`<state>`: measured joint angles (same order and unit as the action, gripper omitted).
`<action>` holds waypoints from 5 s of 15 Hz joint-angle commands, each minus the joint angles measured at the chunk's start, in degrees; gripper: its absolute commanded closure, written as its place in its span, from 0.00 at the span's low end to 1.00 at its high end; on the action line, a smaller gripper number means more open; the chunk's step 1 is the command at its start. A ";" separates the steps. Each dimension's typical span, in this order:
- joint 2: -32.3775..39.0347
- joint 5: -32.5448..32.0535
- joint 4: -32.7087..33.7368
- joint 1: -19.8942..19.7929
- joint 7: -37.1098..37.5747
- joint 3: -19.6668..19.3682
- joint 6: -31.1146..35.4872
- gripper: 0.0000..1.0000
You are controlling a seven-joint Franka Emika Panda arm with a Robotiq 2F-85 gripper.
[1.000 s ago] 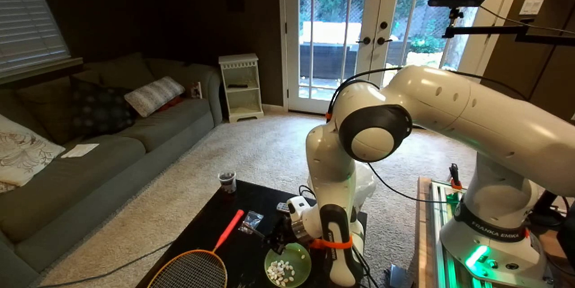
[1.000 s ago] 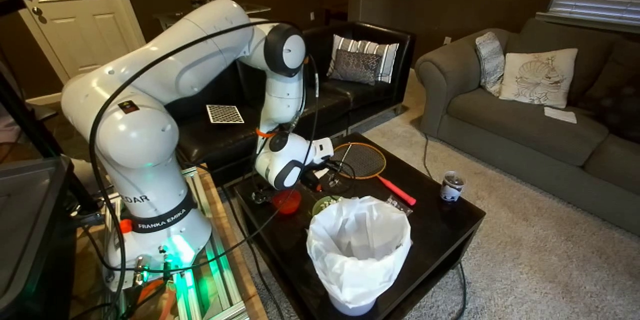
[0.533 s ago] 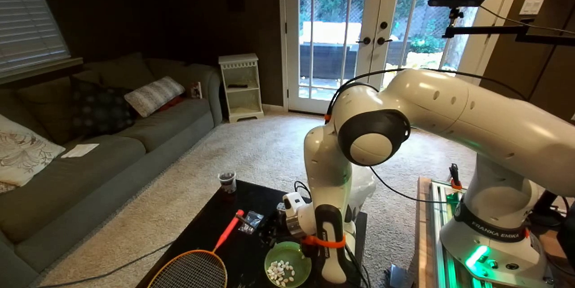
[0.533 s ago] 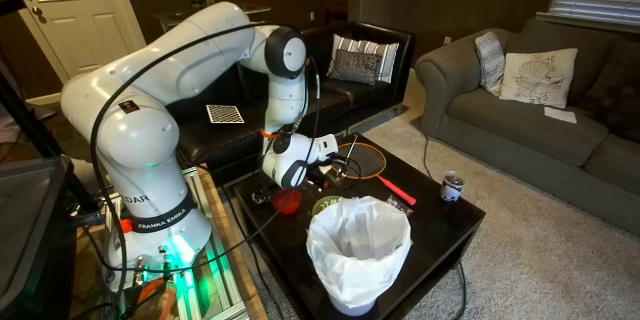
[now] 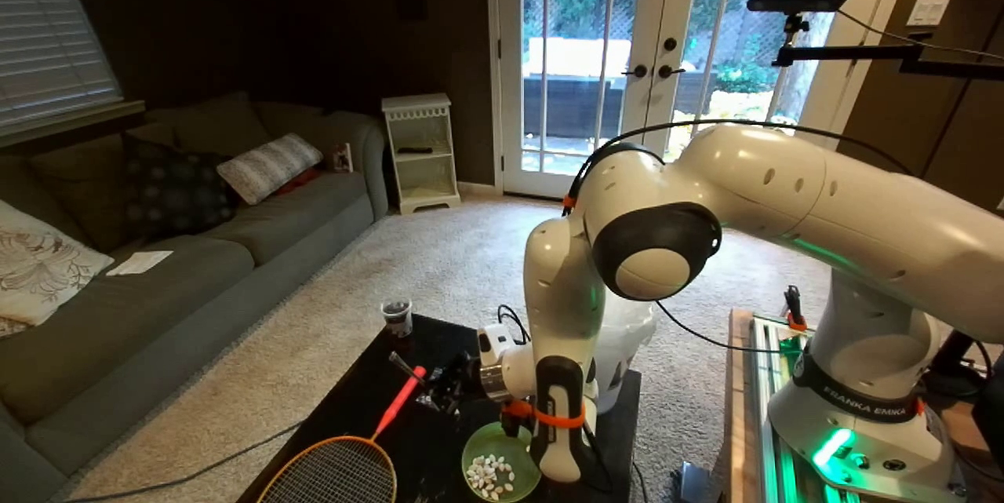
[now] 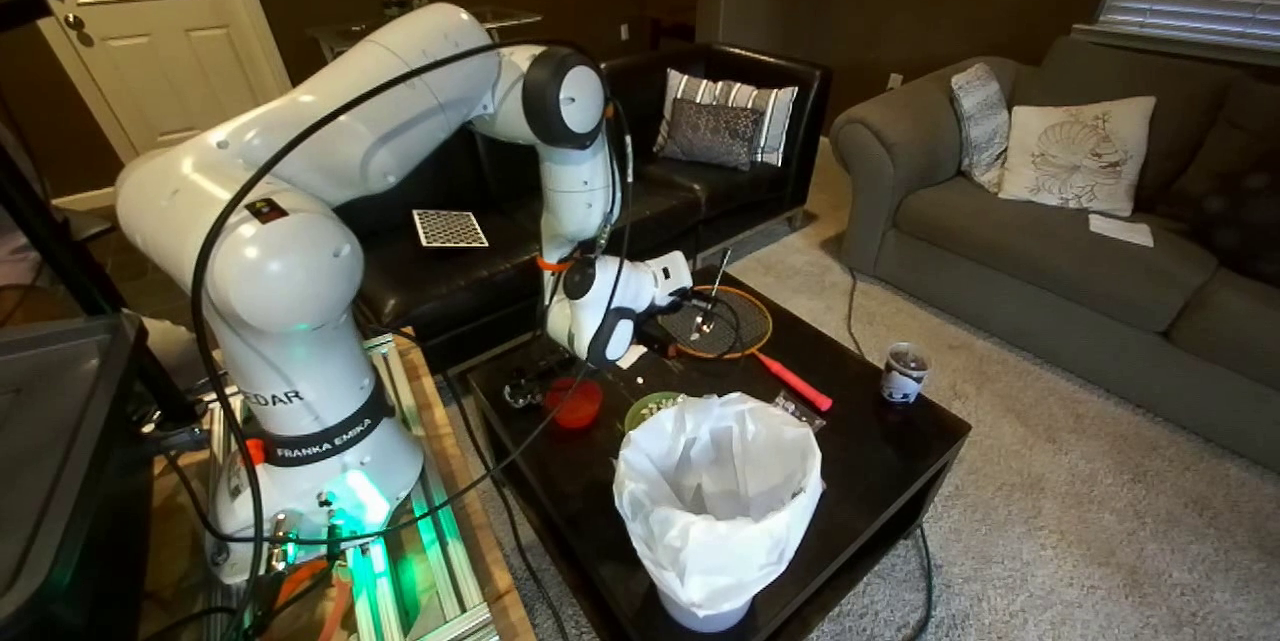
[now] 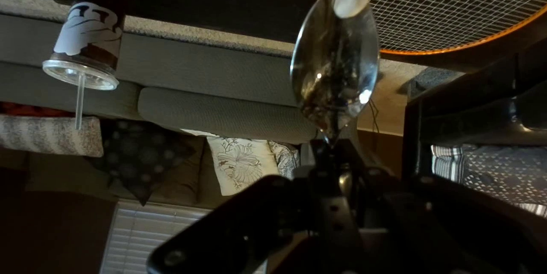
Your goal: Pick up some grains from the green bowl, place them on the spoon, empty the spoon into the green bowl then place the spoon to the right of the green bowl
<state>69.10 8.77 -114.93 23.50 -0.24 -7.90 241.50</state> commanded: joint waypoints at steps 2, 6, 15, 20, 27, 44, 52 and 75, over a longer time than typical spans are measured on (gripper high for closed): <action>0.46 0.84 -1.41 2.03 2.58 -1.74 1.62 0.98; -1.38 3.57 -6.39 2.01 4.10 -1.32 1.59 0.98; -1.29 2.82 -8.48 4.07 11.65 -3.29 0.66 0.98; -1.22 1.89 -8.70 6.18 16.51 -5.53 0.65 0.98; -1.65 4.47 -12.70 7.03 18.70 -5.36 1.11 0.98; -7.36 3.95 -19.99 -5.47 1.72 9.83 -9.17 0.98; -9.77 4.09 -20.25 -3.87 -0.07 9.83 -27.48 0.98; -1.16 3.60 -11.86 -14.87 12.18 10.94 -43.32 0.98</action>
<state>66.01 11.46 -128.77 11.08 10.45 1.53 197.87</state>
